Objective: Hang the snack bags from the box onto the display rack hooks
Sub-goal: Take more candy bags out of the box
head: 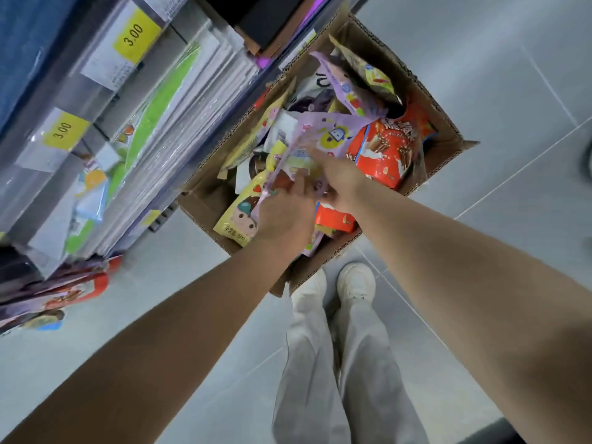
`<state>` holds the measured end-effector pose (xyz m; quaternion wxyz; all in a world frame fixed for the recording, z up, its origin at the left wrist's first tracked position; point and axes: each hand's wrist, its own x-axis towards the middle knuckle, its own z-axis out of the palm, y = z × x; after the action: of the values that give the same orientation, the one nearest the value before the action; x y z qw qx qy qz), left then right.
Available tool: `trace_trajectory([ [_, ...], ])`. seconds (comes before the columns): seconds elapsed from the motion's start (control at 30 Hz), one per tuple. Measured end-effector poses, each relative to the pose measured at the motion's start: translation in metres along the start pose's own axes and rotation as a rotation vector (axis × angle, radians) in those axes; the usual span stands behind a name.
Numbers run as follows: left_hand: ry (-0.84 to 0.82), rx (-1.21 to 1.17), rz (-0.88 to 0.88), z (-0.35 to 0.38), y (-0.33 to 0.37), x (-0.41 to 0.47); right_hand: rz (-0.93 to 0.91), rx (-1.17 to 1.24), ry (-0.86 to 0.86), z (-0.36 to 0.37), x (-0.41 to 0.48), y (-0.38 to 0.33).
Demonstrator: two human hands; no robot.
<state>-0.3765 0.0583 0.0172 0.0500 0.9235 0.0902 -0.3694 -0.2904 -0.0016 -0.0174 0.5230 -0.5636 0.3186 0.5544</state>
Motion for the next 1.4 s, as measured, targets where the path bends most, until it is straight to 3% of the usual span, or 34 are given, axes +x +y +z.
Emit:
trace_trajectory([
  [0.07,0.078,-0.079,0.087,0.005,0.000,-0.004,-0.023,-0.015,0.061,-0.008,0.000,0.002],
  [0.13,0.200,-0.369,0.103,0.004,-0.008,-0.002,-0.051,-0.065,0.114,-0.024,0.000,0.004],
  [0.23,0.288,-0.803,-0.133,0.007,-0.026,0.019,-0.084,-0.132,0.169,-0.055,0.000,0.005],
  [0.33,0.028,-0.980,-0.382,0.005,-0.041,0.042,-0.089,-0.073,0.166,-0.082,-0.001,0.007],
  [0.43,-0.150,-1.156,-0.448,0.002,-0.043,0.060,-0.089,0.009,0.146,-0.093,-0.004,0.008],
  [0.6,-0.189,-1.093,-0.375,0.001,-0.024,0.070,-0.130,0.168,0.062,-0.118,-0.012,0.012],
  [0.77,-0.019,-1.009,-0.341,0.006,-0.015,0.070,-0.131,0.145,0.102,-0.133,-0.018,0.020],
  [0.93,0.131,-0.987,-0.494,0.007,-0.030,0.055,-0.118,0.166,0.166,-0.131,-0.032,0.022],
  [1.17,0.383,-1.063,-0.645,-0.037,-0.065,-0.011,-0.165,0.092,0.154,-0.098,-0.073,0.013],
  [1.4,0.376,-1.373,-0.609,-0.089,-0.100,-0.110,-0.280,-0.091,0.154,-0.027,-0.167,-0.015],
])
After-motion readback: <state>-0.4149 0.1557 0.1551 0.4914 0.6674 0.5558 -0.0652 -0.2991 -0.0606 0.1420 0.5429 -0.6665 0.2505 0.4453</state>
